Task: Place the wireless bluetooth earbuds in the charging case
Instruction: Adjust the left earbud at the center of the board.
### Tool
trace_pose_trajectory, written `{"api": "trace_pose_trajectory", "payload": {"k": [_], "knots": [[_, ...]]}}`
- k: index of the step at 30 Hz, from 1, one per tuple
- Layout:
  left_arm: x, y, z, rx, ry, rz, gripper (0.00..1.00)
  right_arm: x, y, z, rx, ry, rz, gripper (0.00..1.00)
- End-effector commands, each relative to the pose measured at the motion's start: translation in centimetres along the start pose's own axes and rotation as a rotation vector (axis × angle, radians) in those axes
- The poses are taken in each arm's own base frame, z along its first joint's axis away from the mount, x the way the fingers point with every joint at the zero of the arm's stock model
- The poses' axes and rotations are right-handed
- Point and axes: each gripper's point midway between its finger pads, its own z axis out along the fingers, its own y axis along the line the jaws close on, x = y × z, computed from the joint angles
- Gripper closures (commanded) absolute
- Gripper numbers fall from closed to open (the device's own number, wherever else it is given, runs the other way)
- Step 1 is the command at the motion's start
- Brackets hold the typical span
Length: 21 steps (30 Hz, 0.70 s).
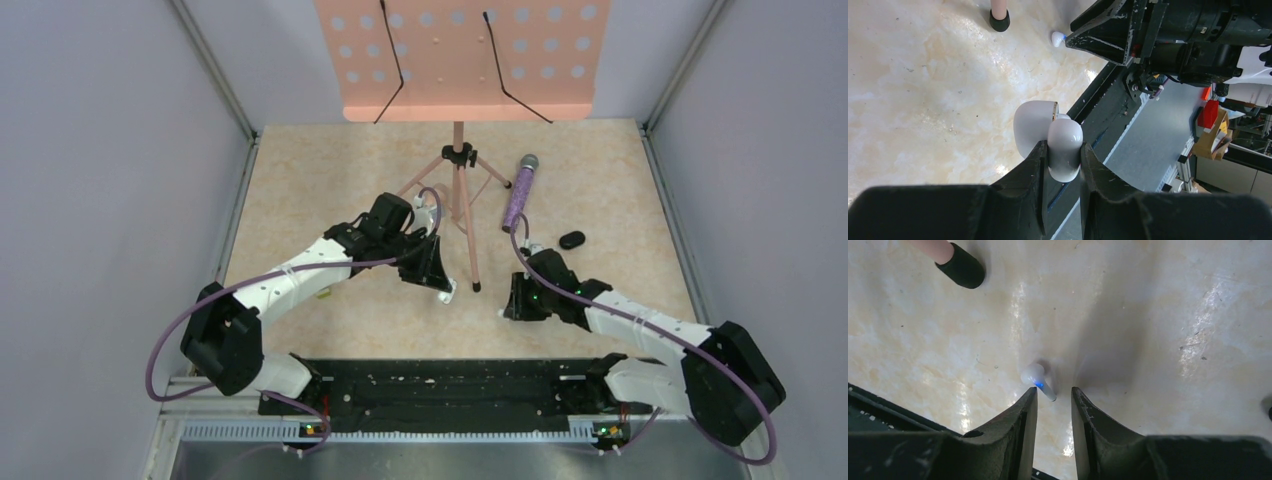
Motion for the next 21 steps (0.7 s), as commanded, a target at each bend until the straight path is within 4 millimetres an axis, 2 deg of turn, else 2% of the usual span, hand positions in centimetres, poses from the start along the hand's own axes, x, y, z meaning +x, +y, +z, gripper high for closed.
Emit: {"api": "trace_pose_trajectory", "payload": {"k": [1, 13, 17, 21], "knots": [[-1.6, -1.3, -0.5, 0.028, -0.044, 0.036, 1.00, -2.4, 1.1, 0.6, 0.009, -0.063, -0.026, 0.70], [-1.6, -1.3, -0.6, 0.029, -0.045, 0.036, 1.00, -2.8, 2.2, 1.8, -0.002, -0.055, -0.034, 0.82], [-1.5, -1.3, -0.6, 0.028, -0.043, 0.035, 1.00, -3.4, 2.2, 1.3, 0.005, -0.080, -0.015, 1.00], [-1.5, -1.3, -0.6, 0.031, -0.045, 0.038, 1.00, -4.1, 0.8, 0.1, 0.067, -0.146, 0.064, 1.00]]}}
